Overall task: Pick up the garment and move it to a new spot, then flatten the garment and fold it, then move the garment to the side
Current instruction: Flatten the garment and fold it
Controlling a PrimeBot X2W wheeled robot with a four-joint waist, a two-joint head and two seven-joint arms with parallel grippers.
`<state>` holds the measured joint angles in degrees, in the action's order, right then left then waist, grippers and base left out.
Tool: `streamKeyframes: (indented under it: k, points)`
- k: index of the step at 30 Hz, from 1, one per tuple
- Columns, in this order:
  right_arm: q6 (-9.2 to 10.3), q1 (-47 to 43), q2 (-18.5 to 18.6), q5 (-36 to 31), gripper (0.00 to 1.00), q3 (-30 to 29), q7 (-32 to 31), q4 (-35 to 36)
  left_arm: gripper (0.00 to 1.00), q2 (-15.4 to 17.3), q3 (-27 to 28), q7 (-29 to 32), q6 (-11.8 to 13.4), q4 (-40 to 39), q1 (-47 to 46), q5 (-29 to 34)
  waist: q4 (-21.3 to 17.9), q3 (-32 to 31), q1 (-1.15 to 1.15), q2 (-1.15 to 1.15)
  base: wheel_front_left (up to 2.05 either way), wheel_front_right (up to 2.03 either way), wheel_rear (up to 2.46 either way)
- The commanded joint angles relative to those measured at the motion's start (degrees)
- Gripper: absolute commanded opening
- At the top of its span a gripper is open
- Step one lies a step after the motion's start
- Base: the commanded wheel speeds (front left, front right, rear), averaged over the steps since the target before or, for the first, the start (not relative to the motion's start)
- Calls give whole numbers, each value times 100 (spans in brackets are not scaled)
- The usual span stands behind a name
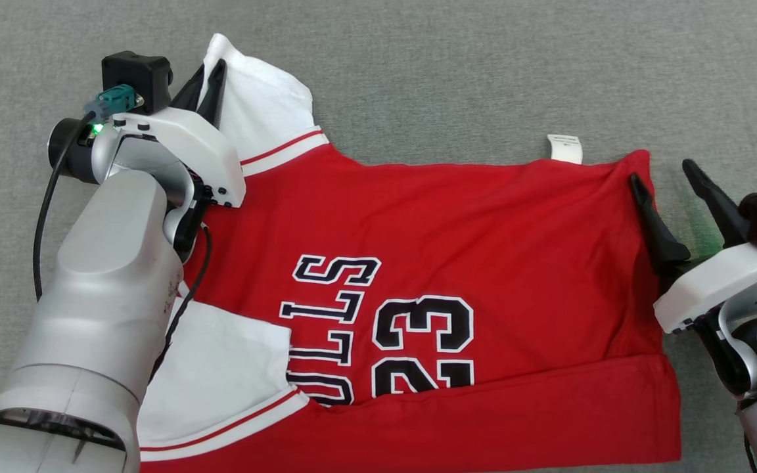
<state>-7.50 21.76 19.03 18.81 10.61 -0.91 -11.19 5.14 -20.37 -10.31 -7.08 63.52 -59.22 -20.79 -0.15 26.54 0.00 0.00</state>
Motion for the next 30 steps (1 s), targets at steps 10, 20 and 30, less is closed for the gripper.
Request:
streamKeyframes:
  k: [10,20,30]
  points:
    - [7,879,546,604,0,465,-881,-813,0,62,-32,-428,-34,-333,56,-239,346,-2,0,0,0,0,0]
    - [7,856,731,604,0,491,-74,-230,0,338,331,-489,108,-1521,594,-281,354,-181,0,0,0,0,0]
    - [7,-126,568,885,0,349,453,-78,0,550,793,-479,523,-3875,2844,-118,389,-462,0,0,0,0,0]
